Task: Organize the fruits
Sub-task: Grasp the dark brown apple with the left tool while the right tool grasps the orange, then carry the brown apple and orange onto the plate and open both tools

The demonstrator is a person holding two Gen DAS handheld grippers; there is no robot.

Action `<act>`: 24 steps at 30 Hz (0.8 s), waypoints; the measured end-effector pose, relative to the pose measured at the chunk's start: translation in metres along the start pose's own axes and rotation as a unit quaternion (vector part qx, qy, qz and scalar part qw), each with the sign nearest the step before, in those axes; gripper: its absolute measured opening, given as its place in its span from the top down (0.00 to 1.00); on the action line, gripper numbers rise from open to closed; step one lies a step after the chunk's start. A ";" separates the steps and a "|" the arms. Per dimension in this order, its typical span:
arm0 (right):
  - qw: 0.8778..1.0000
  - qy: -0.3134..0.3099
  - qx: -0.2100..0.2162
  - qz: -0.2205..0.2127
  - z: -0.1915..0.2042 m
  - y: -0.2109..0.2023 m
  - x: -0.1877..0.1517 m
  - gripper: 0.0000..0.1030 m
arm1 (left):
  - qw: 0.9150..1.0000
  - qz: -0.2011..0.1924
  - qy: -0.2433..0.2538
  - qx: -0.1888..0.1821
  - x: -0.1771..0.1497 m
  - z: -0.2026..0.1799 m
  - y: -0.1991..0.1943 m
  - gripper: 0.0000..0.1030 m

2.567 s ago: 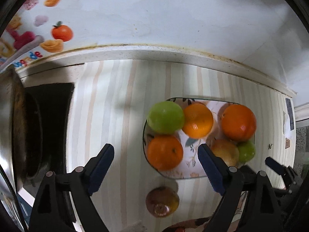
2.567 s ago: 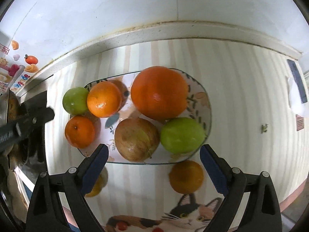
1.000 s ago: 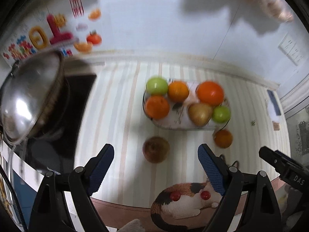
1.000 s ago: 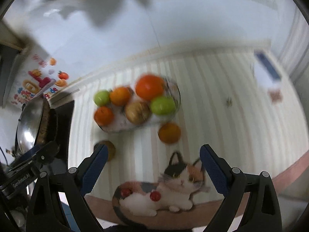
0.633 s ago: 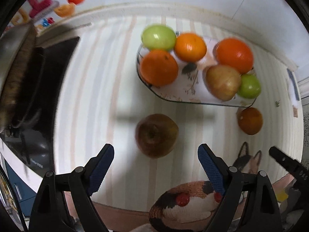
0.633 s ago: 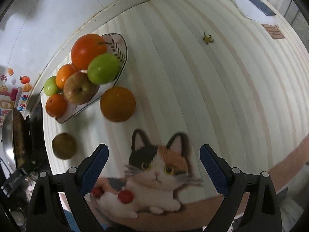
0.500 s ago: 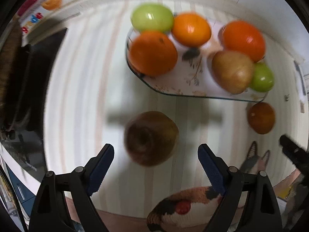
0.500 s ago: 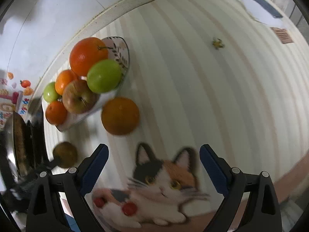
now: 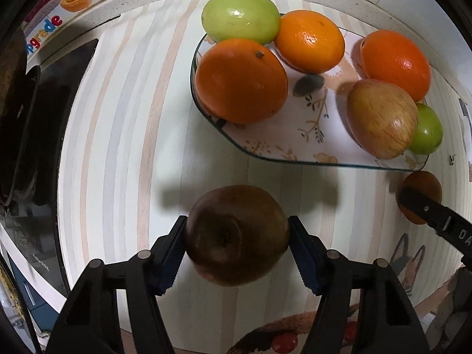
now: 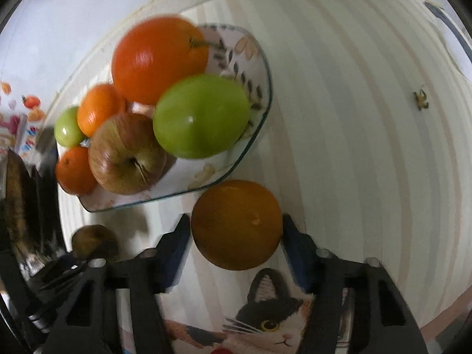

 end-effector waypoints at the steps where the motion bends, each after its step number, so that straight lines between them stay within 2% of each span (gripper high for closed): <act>1: 1.000 -0.009 0.002 0.001 0.003 0.000 -0.002 0.42 | 1.000 -0.001 0.001 -0.002 -0.003 -0.003 -0.003 0.38; 8: 0.998 -0.050 0.015 0.027 0.009 -0.009 -0.040 0.42 | 1.000 0.001 0.024 -0.017 -0.052 -0.012 -0.014 0.38; 11: 0.997 -0.066 0.008 0.035 0.010 -0.009 -0.054 0.42 | 0.999 0.012 0.024 -0.023 -0.065 -0.016 -0.009 0.38; 14: 0.997 -0.055 0.022 0.040 0.010 -0.011 -0.060 0.42 | 0.999 0.017 0.022 -0.031 -0.070 -0.019 -0.009 0.38; 19: 0.997 -0.043 0.063 0.015 0.020 -0.044 -0.038 0.42 | 0.998 -0.019 0.022 -0.047 -0.050 -0.026 -0.042 0.38; 24: 0.993 -0.058 0.099 -0.018 0.049 -0.085 0.022 0.42 | 0.996 -0.063 0.022 -0.056 -0.010 -0.033 -0.071 0.38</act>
Point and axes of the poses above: each gripper's, at about its wrist camera, not at the fingertips, and y roughly the way its jaws point, z to its left, x to its top, the point moved 5 cm from there along y, roughly the way its jaws point, and after that the axes turned 2 degrees about -x, right-handed, at the moved point
